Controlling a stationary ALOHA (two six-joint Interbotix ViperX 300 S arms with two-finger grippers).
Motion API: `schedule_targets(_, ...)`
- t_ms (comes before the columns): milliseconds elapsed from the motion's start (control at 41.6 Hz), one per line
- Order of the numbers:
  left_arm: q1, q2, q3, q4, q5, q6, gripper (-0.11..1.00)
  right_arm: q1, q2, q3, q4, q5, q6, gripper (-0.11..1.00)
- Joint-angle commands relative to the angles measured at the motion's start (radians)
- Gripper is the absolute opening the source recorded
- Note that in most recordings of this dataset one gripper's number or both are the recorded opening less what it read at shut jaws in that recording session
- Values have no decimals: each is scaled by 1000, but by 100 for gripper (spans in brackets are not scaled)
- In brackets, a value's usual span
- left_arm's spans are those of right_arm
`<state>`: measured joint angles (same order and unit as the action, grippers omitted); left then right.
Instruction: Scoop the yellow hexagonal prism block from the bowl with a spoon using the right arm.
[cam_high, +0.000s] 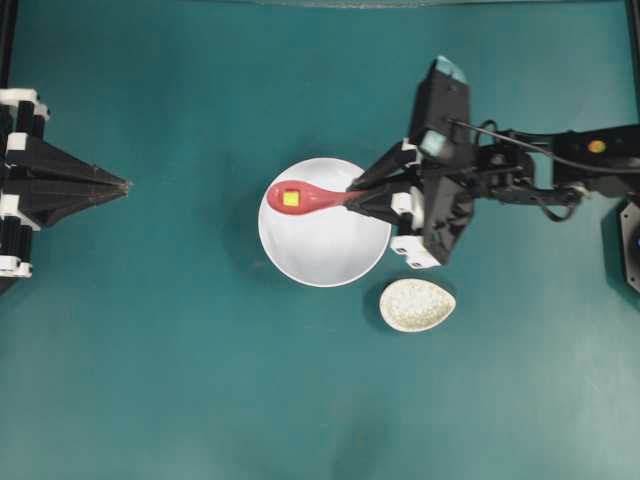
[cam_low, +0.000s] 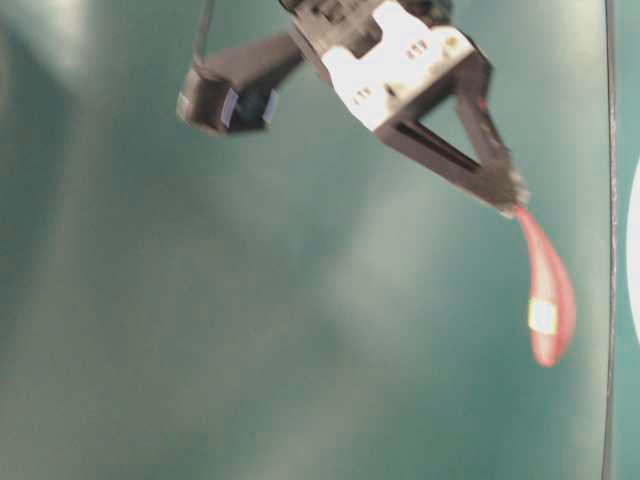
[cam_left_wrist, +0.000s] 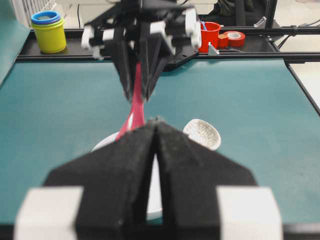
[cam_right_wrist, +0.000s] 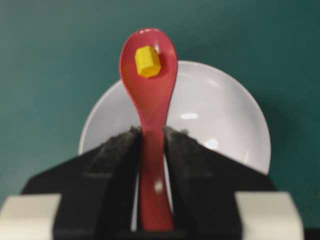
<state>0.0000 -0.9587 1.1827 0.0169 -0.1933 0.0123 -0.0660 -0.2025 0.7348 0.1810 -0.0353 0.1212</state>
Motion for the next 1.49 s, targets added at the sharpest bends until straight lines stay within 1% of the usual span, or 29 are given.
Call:
schedule_targets(0, 0, 9, -9, 2, -5, 0, 0, 3, -66, 5, 0, -15, -2, 23)
schedule_targets(337, 0, 9, -11, 2, -5, 0, 0, 3, -233, 77, 2, -11, -2, 23)
schedule_targets(577, 0, 8, -11, 2, -5, 0, 0, 3, -308, 103, 0, -9, -3, 23)
schedule_targets(1468, 2, 8, -11, 2, -5, -2, 0, 3, -313, 106, 0, 0, -5, 23)
